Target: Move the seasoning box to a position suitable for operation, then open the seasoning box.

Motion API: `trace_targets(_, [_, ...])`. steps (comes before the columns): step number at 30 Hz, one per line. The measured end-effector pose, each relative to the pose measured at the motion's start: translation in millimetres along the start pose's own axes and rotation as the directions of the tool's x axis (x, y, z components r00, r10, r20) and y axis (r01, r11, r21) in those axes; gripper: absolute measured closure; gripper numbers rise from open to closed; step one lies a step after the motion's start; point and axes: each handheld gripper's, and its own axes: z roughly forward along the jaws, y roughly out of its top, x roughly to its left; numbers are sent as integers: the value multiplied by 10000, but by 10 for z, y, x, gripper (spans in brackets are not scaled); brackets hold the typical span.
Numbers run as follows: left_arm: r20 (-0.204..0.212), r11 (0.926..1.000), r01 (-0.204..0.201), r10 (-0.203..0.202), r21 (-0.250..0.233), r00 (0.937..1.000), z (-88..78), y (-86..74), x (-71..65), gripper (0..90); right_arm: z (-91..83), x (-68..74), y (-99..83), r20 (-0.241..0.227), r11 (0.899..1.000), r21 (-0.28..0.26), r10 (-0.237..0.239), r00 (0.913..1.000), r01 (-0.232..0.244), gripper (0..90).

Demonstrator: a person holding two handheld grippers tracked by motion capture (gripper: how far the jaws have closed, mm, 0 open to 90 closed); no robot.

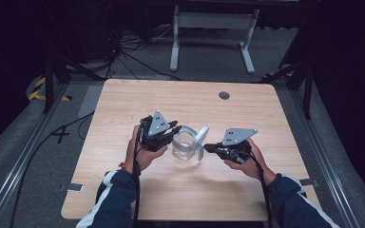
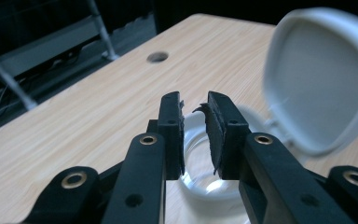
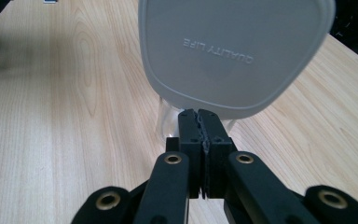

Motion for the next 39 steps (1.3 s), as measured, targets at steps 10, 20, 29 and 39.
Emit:
trace_targets(10, [-668,9948,73,-5,1012,9978,-216,-297,179,729,-135,-28,-44,131,10000,25,-45,9999,45,880])
trace_targets(20, [-1047,9744,220,16,2236,9945,-537,-712,285,684,-274,-9,-124,428,9995,285,-119,9990,107,863])
trace_targets(29, [-1371,9429,530,-79,3288,9905,-696,-1036,300,643,-470,-29,-337,952,9937,1100,-330,9949,225,852])
trace_targets(39, [-1261,9181,780,-309,3886,9915,-788,-1304,324,543,-715,-100,-697,1519,9839,1746,122,9883,-390,734])
